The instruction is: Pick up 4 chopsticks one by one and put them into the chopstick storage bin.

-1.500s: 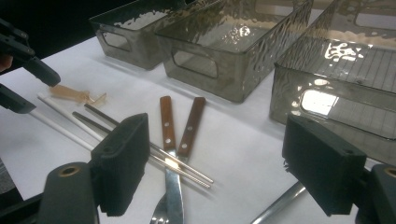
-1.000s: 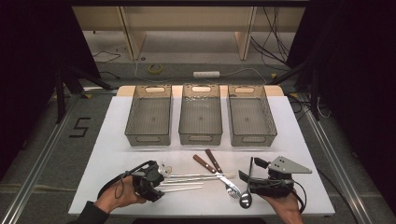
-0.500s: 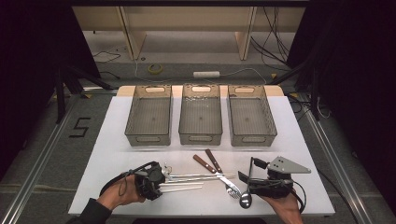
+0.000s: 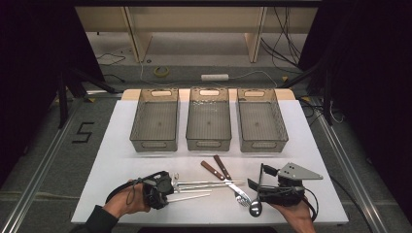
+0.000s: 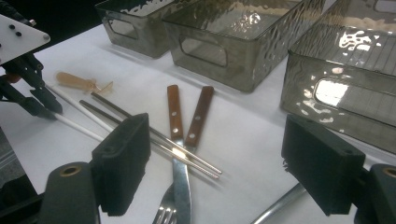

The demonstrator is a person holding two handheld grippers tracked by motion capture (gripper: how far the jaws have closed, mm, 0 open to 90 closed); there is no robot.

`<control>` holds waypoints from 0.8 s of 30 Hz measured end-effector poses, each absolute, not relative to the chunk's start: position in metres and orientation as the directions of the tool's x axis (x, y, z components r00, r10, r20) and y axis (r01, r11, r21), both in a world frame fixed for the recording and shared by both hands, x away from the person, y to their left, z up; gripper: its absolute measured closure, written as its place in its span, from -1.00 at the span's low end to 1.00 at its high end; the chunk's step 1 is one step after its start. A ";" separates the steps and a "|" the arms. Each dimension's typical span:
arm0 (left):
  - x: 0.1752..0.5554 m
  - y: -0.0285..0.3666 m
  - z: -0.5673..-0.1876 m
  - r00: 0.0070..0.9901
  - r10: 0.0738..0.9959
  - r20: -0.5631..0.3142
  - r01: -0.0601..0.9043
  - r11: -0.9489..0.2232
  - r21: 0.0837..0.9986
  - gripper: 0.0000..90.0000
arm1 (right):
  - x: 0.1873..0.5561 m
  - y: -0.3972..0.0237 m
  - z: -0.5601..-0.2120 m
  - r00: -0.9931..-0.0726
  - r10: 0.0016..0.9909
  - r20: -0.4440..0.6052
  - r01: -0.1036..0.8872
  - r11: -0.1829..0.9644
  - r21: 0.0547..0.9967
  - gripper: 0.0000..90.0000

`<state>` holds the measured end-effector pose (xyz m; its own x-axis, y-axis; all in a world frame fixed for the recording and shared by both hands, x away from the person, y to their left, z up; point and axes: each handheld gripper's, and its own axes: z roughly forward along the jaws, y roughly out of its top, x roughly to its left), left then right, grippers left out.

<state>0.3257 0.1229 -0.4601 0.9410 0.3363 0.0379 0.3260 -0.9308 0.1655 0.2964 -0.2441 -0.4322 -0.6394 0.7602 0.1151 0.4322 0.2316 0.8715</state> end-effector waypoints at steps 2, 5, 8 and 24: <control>0.325 0.123 -0.460 0.946 0.322 0.040 0.311 -0.936 0.165 0.80 | 0.296 -0.244 -0.432 -0.639 0.760 0.115 0.434 0.233 0.870 -0.45; 0.324 0.122 -0.460 0.952 0.304 0.043 0.294 -0.942 0.165 0.82 | 0.297 -0.244 -0.432 -0.639 0.761 0.115 0.437 0.236 0.868 -0.45; 0.324 0.122 -0.460 0.956 0.288 0.049 0.277 -0.947 0.165 0.84 | 0.297 -0.244 -0.432 -0.638 0.762 0.114 0.437 0.237 0.867 -0.44; 0.319 0.121 -0.450 0.965 0.261 0.036 0.249 -0.948 0.199 0.88 | 0.297 -0.245 -0.432 -0.637 0.762 0.114 0.438 0.237 0.867 -0.43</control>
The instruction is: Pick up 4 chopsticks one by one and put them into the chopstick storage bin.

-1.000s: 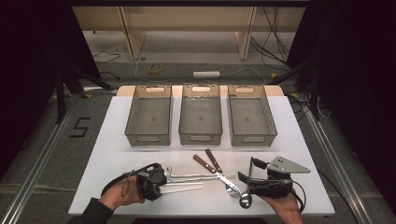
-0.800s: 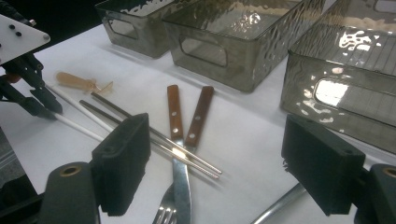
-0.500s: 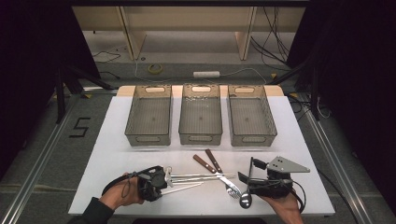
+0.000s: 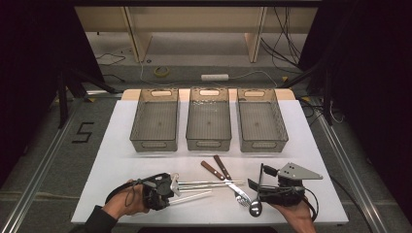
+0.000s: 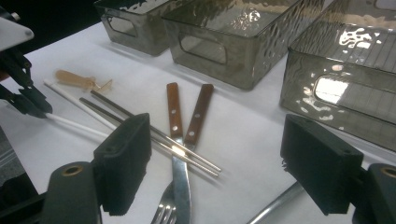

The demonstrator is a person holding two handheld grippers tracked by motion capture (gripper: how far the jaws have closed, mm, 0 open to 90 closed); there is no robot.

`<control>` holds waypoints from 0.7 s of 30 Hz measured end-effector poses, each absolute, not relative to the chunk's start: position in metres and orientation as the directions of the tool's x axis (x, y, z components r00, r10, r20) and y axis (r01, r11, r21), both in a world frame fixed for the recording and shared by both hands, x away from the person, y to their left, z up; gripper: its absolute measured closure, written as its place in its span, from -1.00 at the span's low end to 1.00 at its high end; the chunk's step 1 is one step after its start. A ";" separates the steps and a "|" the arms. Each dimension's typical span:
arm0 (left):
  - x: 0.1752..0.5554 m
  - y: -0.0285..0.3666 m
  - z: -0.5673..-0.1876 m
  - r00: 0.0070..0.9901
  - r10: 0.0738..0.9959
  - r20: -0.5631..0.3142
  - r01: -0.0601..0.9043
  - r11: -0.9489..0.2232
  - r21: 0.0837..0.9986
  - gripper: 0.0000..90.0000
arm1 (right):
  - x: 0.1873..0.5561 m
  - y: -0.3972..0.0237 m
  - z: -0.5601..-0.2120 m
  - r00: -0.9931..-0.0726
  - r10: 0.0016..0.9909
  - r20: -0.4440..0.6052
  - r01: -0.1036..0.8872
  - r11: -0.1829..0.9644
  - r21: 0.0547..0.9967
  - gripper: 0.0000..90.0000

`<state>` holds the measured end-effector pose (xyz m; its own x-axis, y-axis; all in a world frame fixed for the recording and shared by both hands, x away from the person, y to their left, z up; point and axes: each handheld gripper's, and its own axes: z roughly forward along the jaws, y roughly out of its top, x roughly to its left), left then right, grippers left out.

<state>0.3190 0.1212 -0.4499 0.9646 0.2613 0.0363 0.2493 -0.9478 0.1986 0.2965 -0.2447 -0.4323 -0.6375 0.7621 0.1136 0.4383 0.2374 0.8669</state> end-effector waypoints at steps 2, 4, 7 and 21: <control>0.320 0.122 -0.441 0.957 0.287 0.036 0.270 -0.930 0.249 0.88 | 0.297 -0.245 -0.432 -0.637 0.762 0.115 0.440 0.238 0.866 -0.43; 0.320 0.122 -0.436 0.951 0.308 0.030 0.288 -0.915 0.283 0.88 | 0.297 -0.245 -0.432 -0.637 0.762 0.116 0.440 0.236 0.866 -0.43; 0.322 0.124 -0.429 0.939 0.345 0.000 0.323 -0.880 0.349 0.88 | 0.297 -0.245 -0.433 -0.637 0.762 0.117 0.440 0.235 0.867 -0.43; 0.349 0.139 -0.395 0.847 0.530 -0.031 0.466 -0.714 0.522 0.88 | 0.297 -0.246 -0.433 -0.631 0.765 0.131 0.448 0.221 0.866 -0.43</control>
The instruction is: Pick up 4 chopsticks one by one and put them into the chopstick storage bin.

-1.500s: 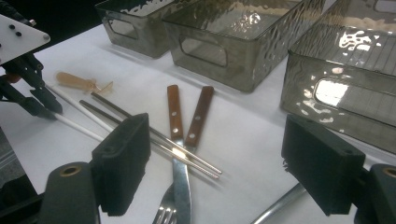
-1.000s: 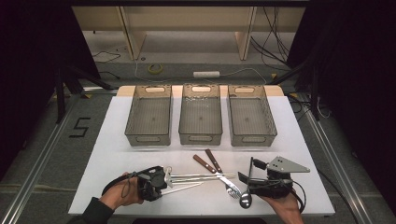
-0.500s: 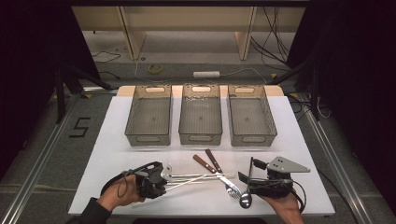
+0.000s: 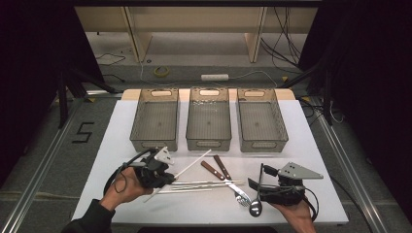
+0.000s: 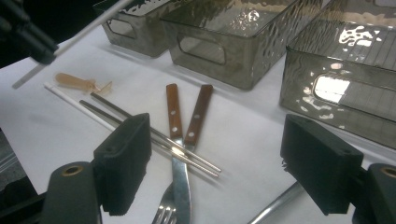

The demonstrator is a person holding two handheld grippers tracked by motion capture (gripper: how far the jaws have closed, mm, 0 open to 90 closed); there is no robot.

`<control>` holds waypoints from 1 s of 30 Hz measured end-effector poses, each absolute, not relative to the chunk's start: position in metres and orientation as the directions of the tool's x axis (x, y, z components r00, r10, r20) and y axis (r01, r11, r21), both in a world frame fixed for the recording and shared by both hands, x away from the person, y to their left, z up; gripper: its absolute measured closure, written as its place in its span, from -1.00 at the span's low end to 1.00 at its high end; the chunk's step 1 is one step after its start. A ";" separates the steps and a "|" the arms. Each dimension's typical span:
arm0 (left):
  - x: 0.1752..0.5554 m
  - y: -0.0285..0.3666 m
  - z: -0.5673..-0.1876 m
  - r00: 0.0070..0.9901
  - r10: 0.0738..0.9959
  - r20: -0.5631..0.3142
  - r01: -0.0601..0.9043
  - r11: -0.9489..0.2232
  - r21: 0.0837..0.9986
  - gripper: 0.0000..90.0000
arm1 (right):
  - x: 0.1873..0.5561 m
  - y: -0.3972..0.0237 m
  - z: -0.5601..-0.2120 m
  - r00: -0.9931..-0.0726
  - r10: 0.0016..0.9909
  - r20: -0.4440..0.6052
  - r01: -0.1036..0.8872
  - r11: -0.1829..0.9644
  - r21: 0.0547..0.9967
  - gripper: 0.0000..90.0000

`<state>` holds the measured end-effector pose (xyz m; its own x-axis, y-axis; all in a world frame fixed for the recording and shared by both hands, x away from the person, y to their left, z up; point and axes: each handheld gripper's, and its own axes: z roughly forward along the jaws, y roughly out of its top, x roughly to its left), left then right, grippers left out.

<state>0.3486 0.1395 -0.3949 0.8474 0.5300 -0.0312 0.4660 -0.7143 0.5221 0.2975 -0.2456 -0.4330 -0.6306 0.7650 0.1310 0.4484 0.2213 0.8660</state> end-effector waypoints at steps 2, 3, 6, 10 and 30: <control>0.357 0.143 -0.385 0.823 0.567 -0.027 0.485 -0.678 0.553 0.88 | 0.298 -0.246 -0.433 -0.631 0.765 0.131 0.449 0.222 0.866 -0.43; 0.361 0.144 -0.382 0.817 0.576 -0.025 0.489 -0.669 0.560 0.88 | 0.298 -0.246 -0.433 -0.632 0.764 0.131 0.449 0.222 0.866 -0.43; 0.370 0.146 -0.373 0.795 0.607 -0.024 0.504 -0.637 0.583 0.88 | 0.297 -0.246 -0.432 -0.632 0.764 0.131 0.447 0.221 0.867 -0.43; 0.380 0.150 -0.364 0.773 0.635 -0.012 0.507 -0.607 0.612 0.88 | 0.297 -0.246 -0.432 -0.632 0.763 0.134 0.448 0.219 0.867 -0.43; 0.445 0.176 -0.336 0.632 0.775 0.017 0.565 -0.475 0.675 0.88 | 0.298 -0.248 -0.433 -0.632 0.763 0.138 0.448 0.214 0.868 -0.43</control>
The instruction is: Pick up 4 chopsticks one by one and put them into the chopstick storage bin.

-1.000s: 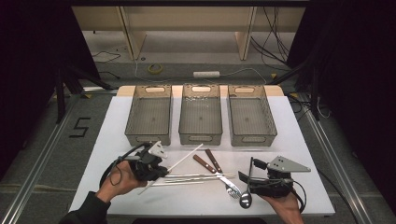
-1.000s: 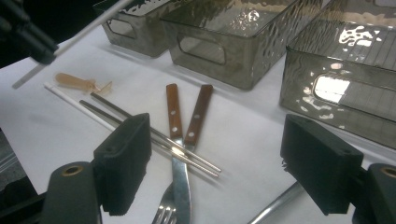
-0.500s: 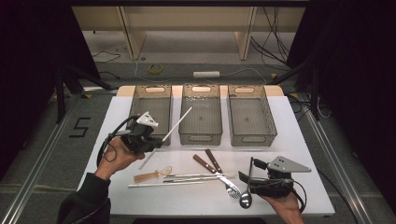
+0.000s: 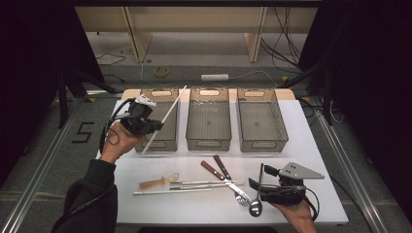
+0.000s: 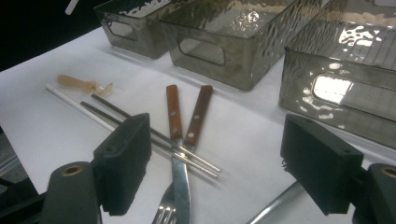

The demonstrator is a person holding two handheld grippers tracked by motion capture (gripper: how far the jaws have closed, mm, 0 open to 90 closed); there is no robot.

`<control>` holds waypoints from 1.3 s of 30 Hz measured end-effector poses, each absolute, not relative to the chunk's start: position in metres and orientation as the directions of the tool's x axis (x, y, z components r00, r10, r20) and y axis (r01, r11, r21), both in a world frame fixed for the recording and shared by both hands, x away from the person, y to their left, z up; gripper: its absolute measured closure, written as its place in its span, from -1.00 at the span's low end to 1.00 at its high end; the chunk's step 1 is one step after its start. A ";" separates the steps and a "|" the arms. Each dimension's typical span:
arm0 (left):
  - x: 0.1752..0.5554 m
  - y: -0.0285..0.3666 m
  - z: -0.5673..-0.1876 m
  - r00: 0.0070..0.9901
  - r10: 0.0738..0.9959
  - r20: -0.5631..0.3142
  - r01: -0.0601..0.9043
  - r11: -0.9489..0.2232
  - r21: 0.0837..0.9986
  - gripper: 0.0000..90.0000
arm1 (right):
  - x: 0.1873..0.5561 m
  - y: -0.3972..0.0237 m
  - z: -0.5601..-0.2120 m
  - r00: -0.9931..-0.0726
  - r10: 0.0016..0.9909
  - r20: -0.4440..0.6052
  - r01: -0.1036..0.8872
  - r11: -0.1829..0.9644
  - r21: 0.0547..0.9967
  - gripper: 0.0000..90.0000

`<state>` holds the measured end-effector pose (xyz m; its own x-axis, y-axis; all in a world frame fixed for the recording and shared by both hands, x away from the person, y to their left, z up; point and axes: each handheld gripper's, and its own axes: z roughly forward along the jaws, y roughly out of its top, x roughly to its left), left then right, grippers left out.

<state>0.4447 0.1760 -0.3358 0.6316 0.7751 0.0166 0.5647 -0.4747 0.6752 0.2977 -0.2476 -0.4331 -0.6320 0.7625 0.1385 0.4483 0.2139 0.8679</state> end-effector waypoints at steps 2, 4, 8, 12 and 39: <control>0.448 0.177 -0.335 0.624 0.781 0.019 0.566 -0.468 0.679 0.88 | 0.298 -0.248 -0.433 -0.631 0.763 0.139 0.449 0.213 0.868 -0.43; 0.453 0.181 -0.334 0.612 0.791 0.017 0.570 -0.456 0.684 0.88 | 0.298 -0.248 -0.433 -0.632 0.762 0.139 0.449 0.214 0.868 -0.43; 0.467 0.189 -0.334 0.573 0.819 0.030 0.582 -0.432 0.689 0.88 | 0.298 -0.247 -0.433 -0.632 0.762 0.141 0.451 0.214 0.867 -0.43; 0.480 0.197 -0.337 0.534 0.845 0.019 0.600 -0.395 0.696 0.88 | 0.298 -0.247 -0.433 -0.631 0.763 0.140 0.451 0.214 0.867 -0.43; 0.510 0.215 -0.386 0.413 0.908 0.071 0.641 -0.346 0.685 0.88 | 0.298 -0.248 -0.434 -0.633 0.760 0.146 0.454 0.212 0.866 -0.43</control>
<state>0.5101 0.2149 -0.3858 0.4131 0.9079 0.0712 0.6415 -0.3456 0.6849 0.2976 -0.2475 -0.4340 -0.6328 0.7605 0.1458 0.4537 0.2115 0.8657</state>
